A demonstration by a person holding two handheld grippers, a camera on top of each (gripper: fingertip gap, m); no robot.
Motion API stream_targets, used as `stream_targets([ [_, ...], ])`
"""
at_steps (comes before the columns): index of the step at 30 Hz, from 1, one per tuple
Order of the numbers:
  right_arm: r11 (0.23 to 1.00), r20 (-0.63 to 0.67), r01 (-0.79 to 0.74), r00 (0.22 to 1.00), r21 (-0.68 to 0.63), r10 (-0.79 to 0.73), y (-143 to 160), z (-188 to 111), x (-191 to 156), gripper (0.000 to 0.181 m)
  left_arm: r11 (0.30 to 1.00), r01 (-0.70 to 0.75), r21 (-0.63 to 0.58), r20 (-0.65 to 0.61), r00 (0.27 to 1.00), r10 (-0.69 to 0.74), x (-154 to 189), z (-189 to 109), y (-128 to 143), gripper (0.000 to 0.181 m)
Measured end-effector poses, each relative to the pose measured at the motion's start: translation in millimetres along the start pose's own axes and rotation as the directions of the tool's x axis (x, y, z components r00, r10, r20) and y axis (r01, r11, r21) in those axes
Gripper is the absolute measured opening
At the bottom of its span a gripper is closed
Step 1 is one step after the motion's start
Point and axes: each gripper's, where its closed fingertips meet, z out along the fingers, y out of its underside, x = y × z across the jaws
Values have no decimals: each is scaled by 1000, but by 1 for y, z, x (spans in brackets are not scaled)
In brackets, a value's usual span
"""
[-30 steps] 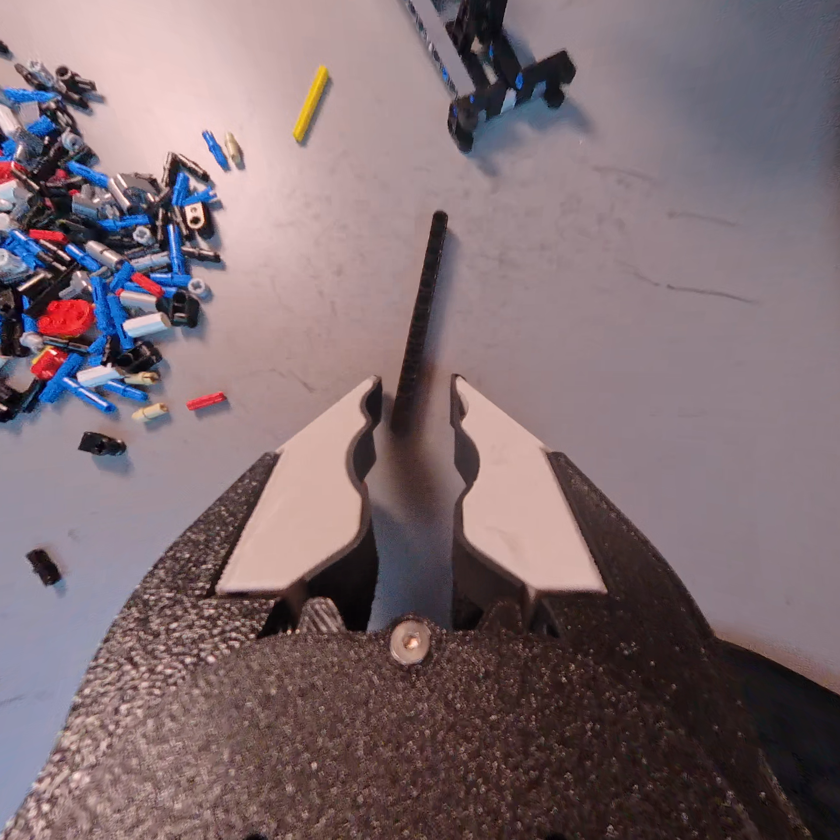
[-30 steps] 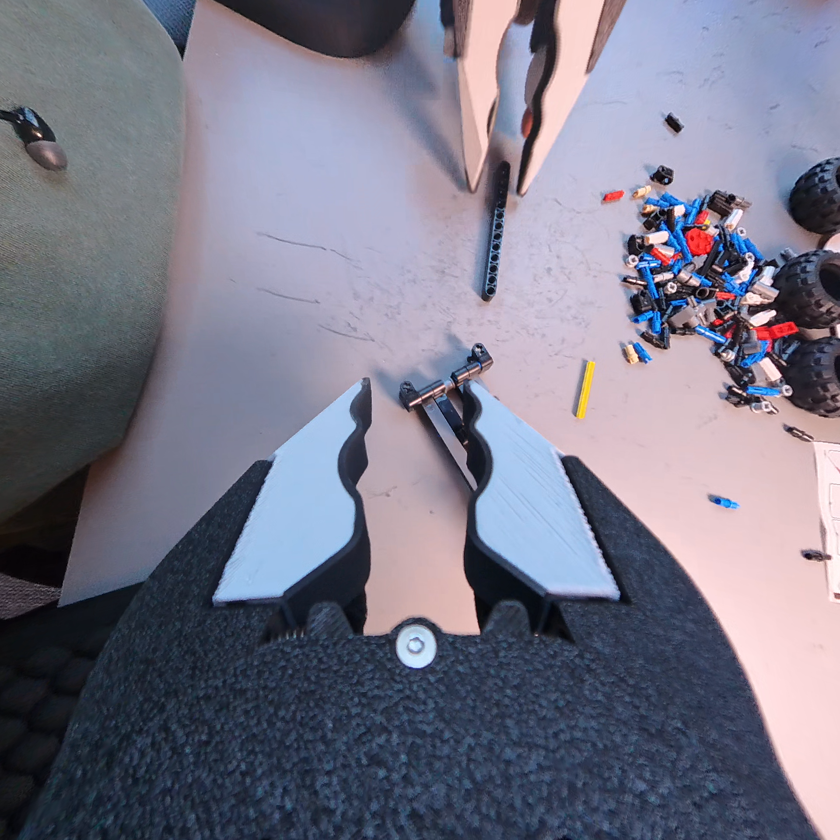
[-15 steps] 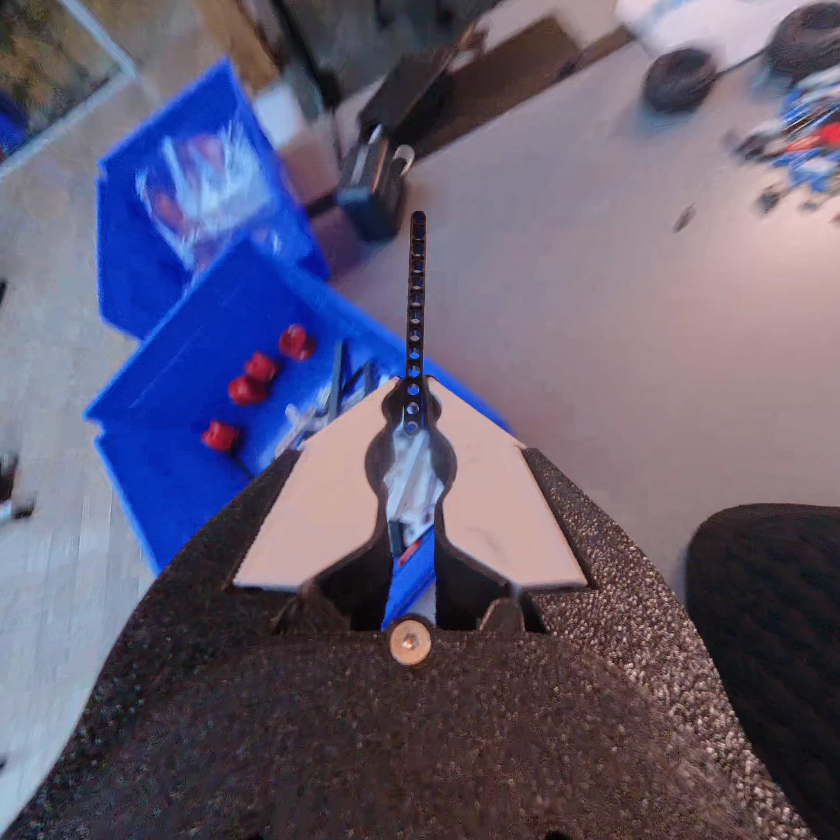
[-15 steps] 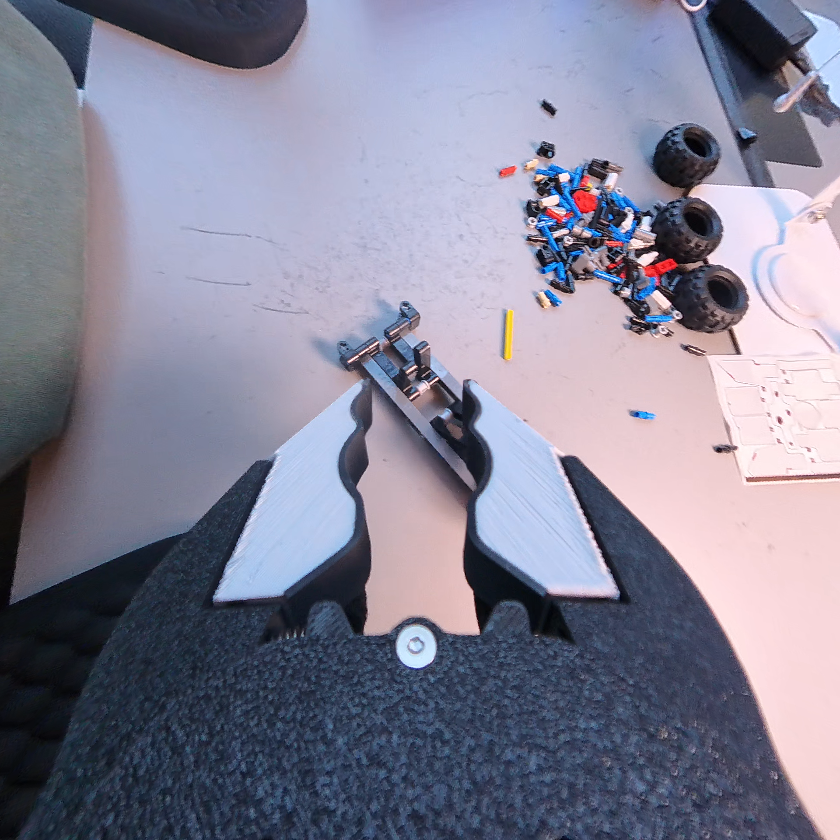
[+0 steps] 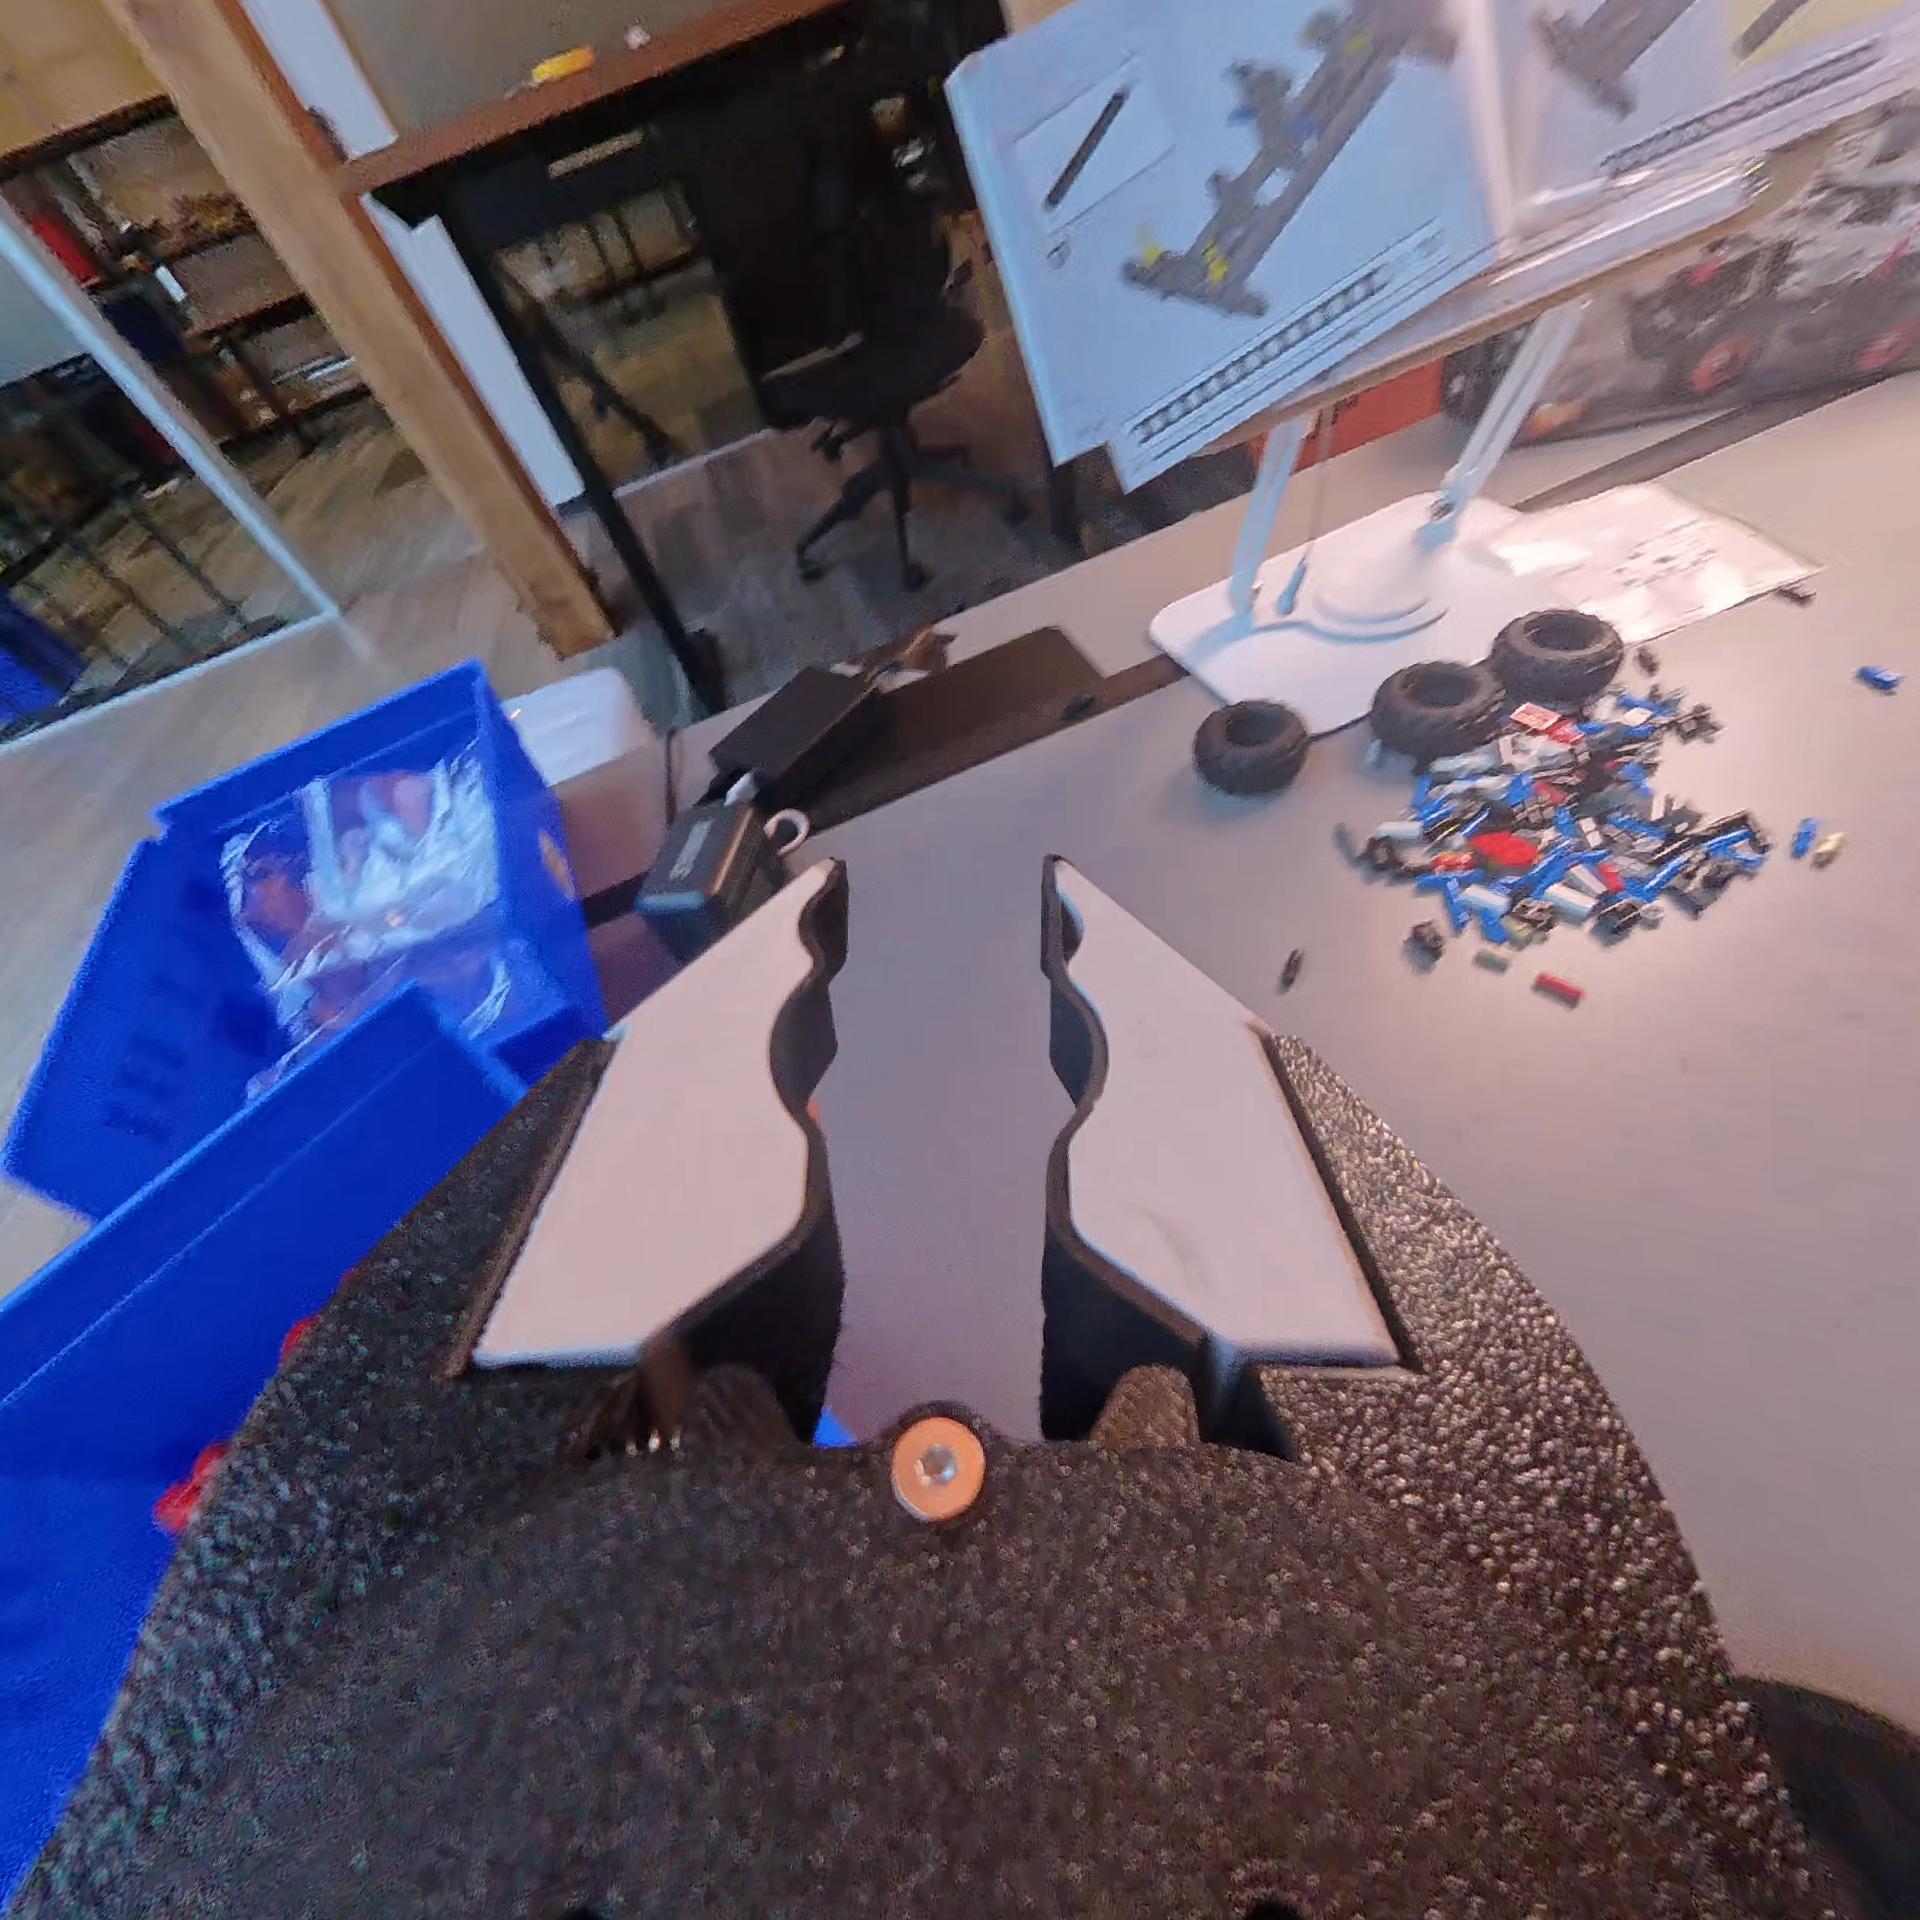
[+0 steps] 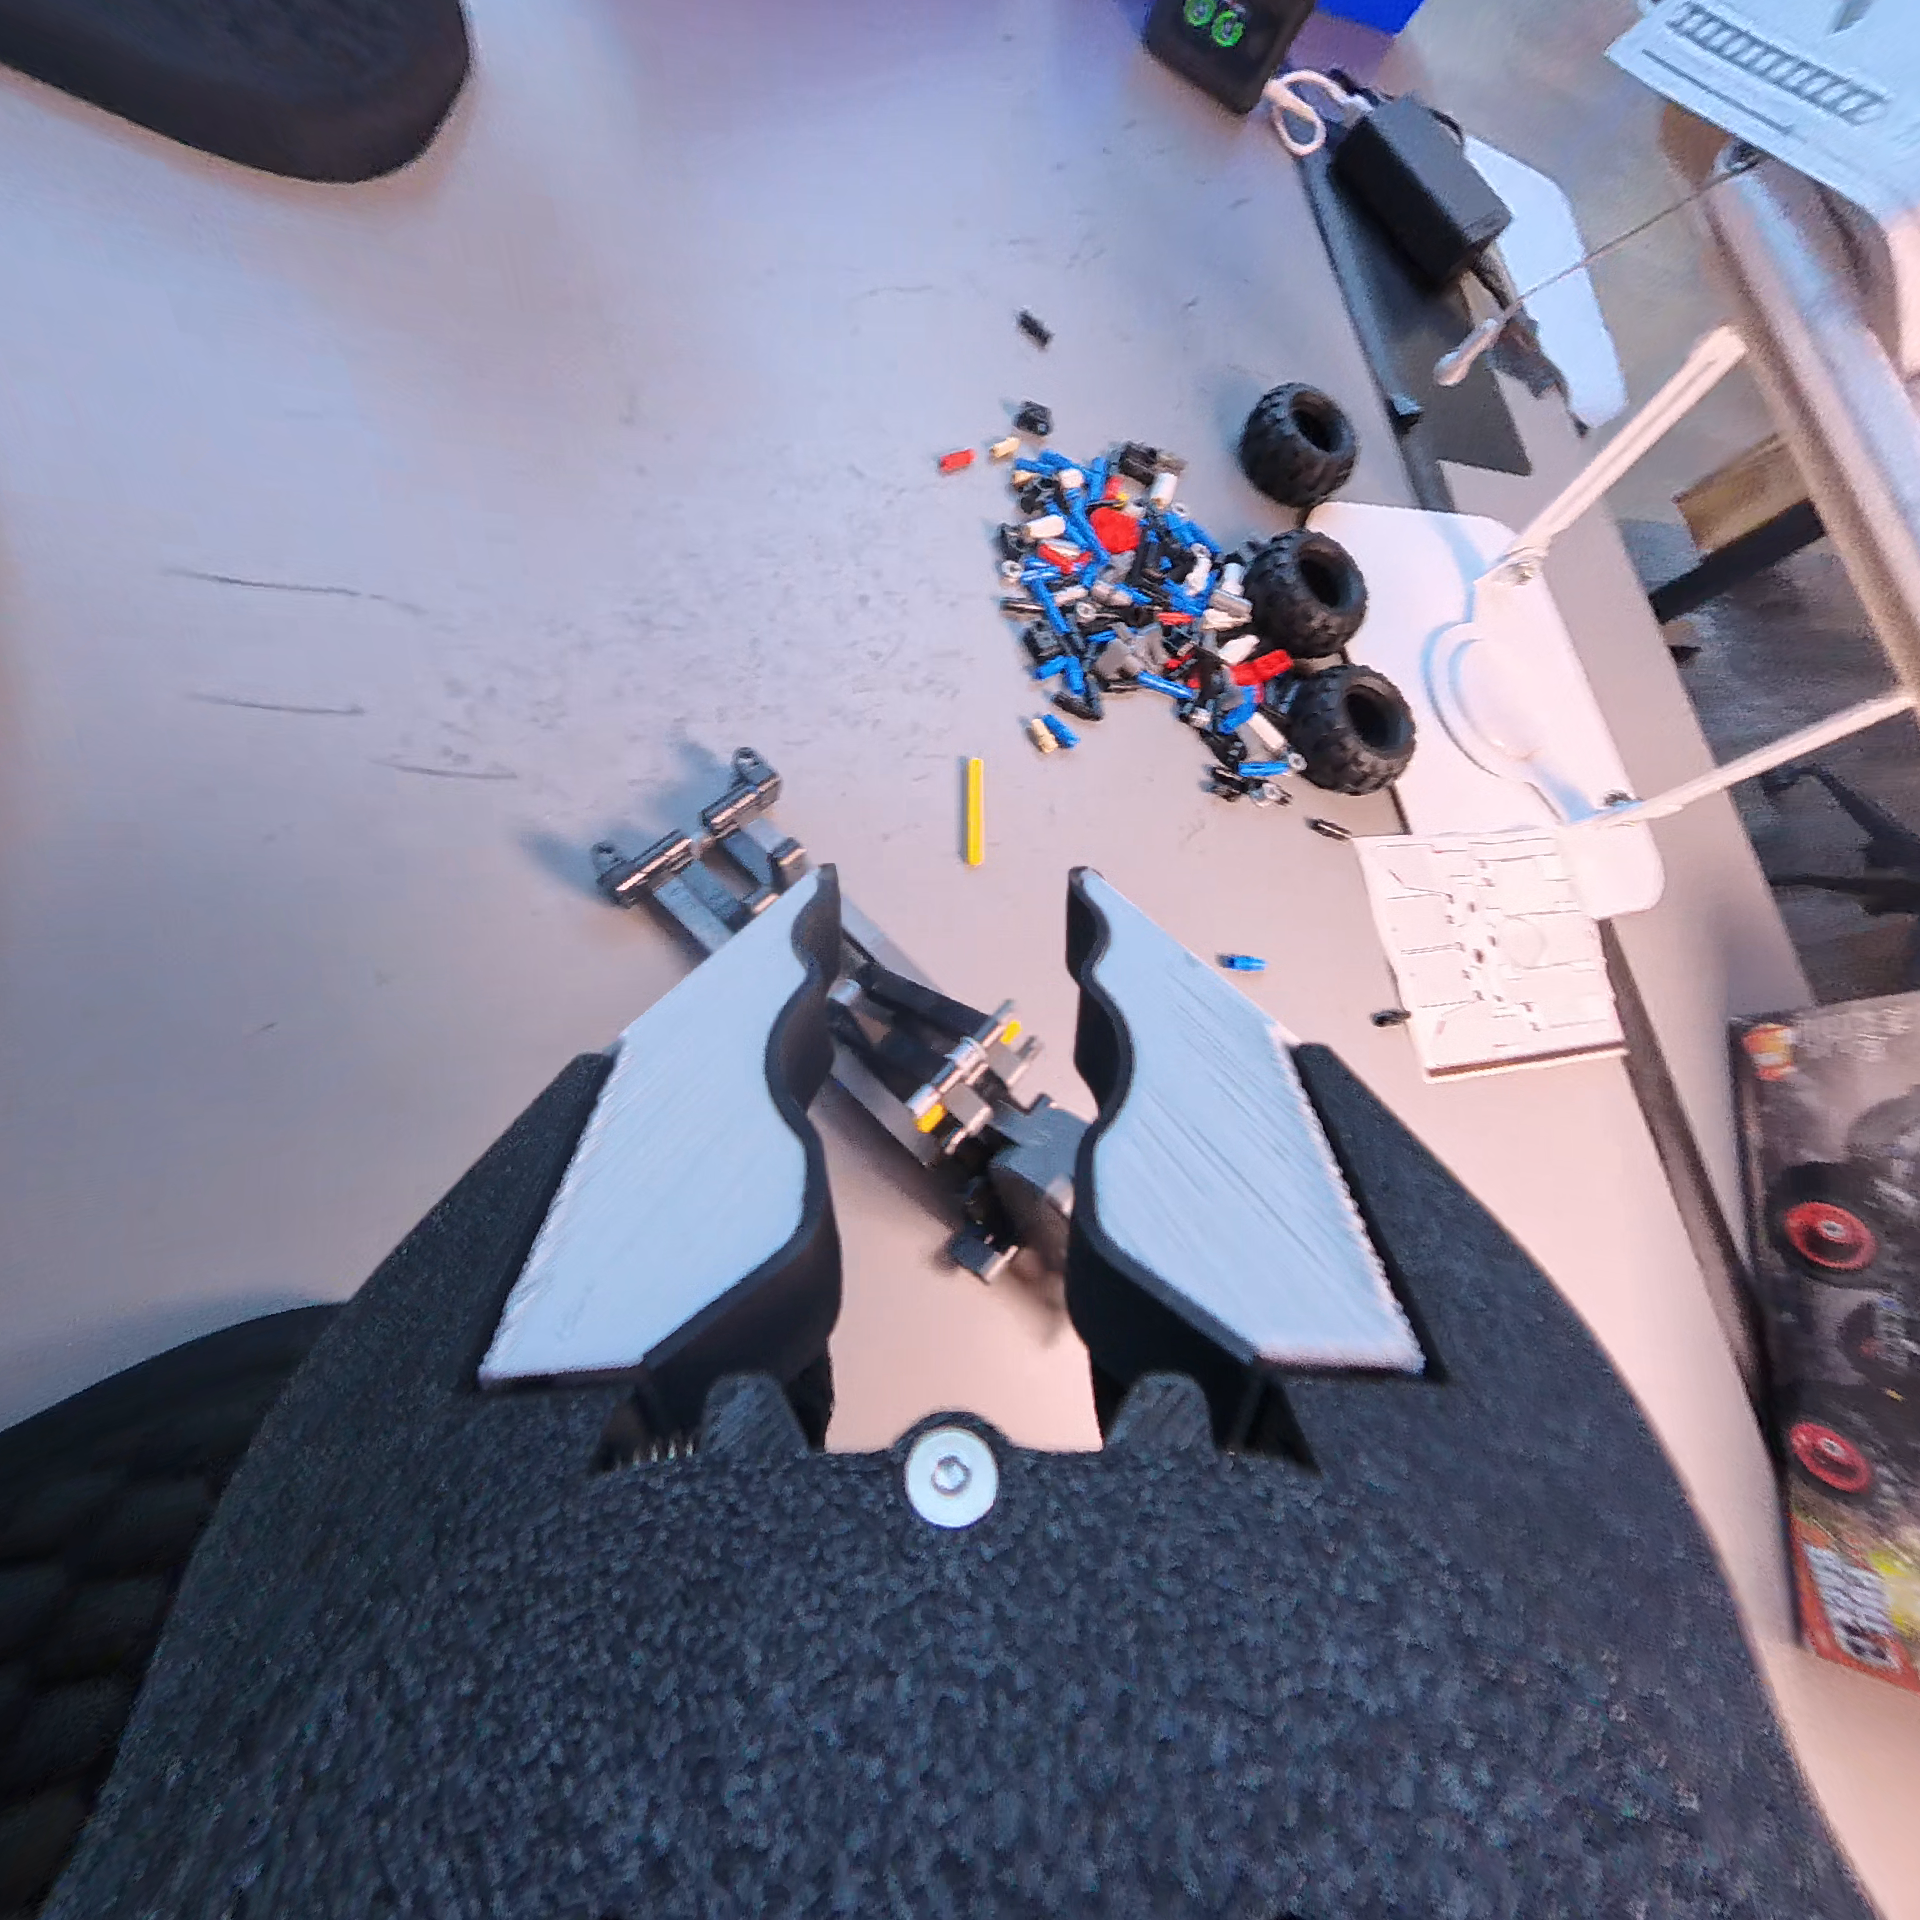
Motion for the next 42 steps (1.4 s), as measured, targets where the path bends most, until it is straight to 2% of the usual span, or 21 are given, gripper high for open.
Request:
stream_targets([
  [3, 993, 10, 11, 1000, -121, -9, 22, 4, 4, 51, 998, -13, 59, -91, 996, 19, 39, 28, -21, 38],
  [6, 968, 32, 15, 999, -251, -7, 51, 2, 3, 65, 997, 3, 75, -173, 985, 10, 69, 62, -26, 39],
  [7, 957, 52, 8, 999, -291, 7, 61, 0, 1, 72, 997, 28, 74, -205, 979, -12, 78, 75, -26, 40],
  [10, 933, 36, 4, 999, -360, 10, 81, 1, 6, 72, 987, 139, 77, -286, 952, -112, 95, 115, -33, 44],
  [13, 918, 13, 33, 999, -396, -30, 92, 10, 12, 66, 991, 102, 91, -255, 964, -76, 101, 153, -45, 48],
  [17, 938, 2, 45, 999, -343, -47, 78, 21, 16, 43, 993, 36, 110, -247, 969, -8, 124, 190, -66, 54],
  [21, 948, 0, 93, 995, -304, -98, 65, 34, 18, 33, 991, 26, 131, -214, 977, 3, 138, 219, -82, 61],
  [30, 958, 37, 65, 998, -278, -57, 58, 37, 9, 35, 968, 63, 242, 14, 998, -69, 117, 252, -106, 80],
  [33, 970, 68, 51, 997, -237, -35, 48, 31, 6, 40, 972, 63, 227, 55, 996, -77, 112, 265, -103, 68],
  [36, 997, 90, -18, 996, -78, 25, 15, 18, 15, 42, 968, 50, 244, 77, 995, -70, 110, 268, -102, 41],
  [38, 999, 61, -46, 997, 25, 45, -6, 12, 34, 42, 964, 57, 260, 86, 993, -83, 106, 267, -104, 23],
  [39, 997, 17, -45, 999, 67, 44, -16, 12, 49, 42, 960, 69, 271, 76, 993, -93, 106, 266, -106, 5],
  [42, 991, -249, -23, 967, 128, 55, -40, 24, 126, 28, 959, 94, 268, 54, 992, -113, 106, 268, -109, 0],
])
